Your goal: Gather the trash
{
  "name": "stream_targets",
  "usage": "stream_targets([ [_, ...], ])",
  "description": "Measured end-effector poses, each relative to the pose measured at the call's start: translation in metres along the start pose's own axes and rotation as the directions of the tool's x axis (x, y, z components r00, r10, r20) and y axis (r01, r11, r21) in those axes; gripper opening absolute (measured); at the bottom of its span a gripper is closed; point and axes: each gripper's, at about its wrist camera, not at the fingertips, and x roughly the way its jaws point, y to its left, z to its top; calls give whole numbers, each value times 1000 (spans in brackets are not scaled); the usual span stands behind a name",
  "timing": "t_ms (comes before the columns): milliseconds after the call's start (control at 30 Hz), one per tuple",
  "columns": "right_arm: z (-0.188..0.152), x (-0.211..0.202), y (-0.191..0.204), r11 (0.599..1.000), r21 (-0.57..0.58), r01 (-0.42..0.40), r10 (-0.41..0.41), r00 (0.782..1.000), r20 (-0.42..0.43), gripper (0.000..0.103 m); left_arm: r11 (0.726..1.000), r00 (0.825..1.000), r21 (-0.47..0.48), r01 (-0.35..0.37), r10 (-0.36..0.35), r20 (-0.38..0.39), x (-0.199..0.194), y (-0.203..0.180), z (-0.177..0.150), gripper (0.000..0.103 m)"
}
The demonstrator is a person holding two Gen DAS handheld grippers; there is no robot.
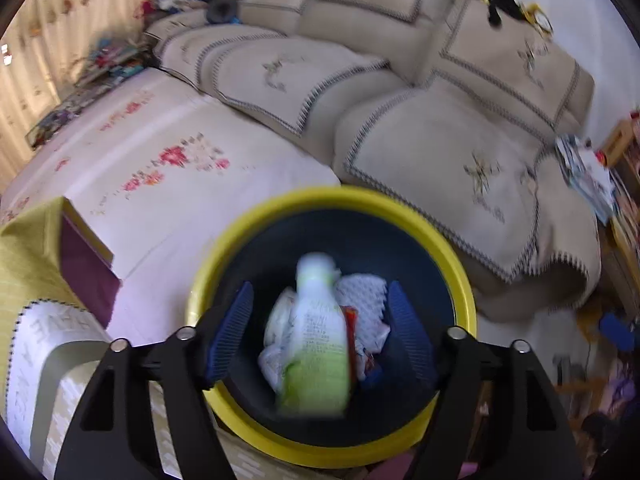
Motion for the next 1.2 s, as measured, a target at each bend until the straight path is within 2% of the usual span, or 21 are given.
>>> stream_targets([
  [67,0,-1,3,1000,-5,-9,9,1000,0,89,1000,999,-17,-12,13,40,-25,8,-5,76],
  [200,-2,-3,15,999,-25,-42,42,999,-2,89,997,982,-47,-60,67,176,-94,17,-34,98],
  [300,-4,-4,28,996,-44,-73,72,997,-12,89,990,959,-123,-73,104,264,-157,28,-72,98],
  [400,-8,-6,49,991,-82,-107,105,994,-21,89,966,930,-229,-116,186,316,-215,41,-122,98],
  [433,-9,-8,57,988,-99,-119,117,993,-22,89,951,912,-267,-158,244,330,-238,45,-145,98],
  [500,-11,-14,72,983,-125,-133,132,991,-17,89,928,885,-301,-219,319,339,-267,49,-177,98],
  [533,-12,-19,79,981,-138,-139,139,990,-12,89,903,859,-338,-263,379,344,-288,51,-202,98],
  [567,-13,-23,85,978,-150,-143,143,990,-7,89,882,841,-374,-285,417,343,-301,54,-221,98],
  [600,-13,-27,90,976,-160,-144,146,989,-4,89,868,832,-401,-293,438,341,-311,57,-235,98],
  [667,-14,-40,103,970,-192,-147,151,988,9,89,815,804,-494,-301,496,329,-339,64,-281,98],
  [733,-15,-52,114,964,-221,-150,159,987,23,89,772,784,-554,-313,539,308,-359,70,-314,98],
  [867,-19,-76,132,950,-275,-151,169,984,46,92,640,721,-674,-370,655,225,-399,76,-377,98],
  [900,-21,-81,135,947,-285,-150,171,984,49,92,626,711,-685,-373,667,222,-405,75,-387,98],
  [967,-23,-90,139,943,-296,-153,176,983,55,92,590,675,-705,-394,707,214,-421,68,-409,98],
  [1033,-25,-98,140,943,-292,-160,186,980,63,92,572,643,-705,-419,735,213,-430,58,-425,98],
  [1067,-26,-102,140,943,-287,-168,194,979,66,92,570,637,-702,-426,741,215,-433,52,-430,98],
  [1200,-30,-110,142,944,-279,-177,204,977,68,92,570,631,-704,-424,744,222,-434,35,-439,98],
])
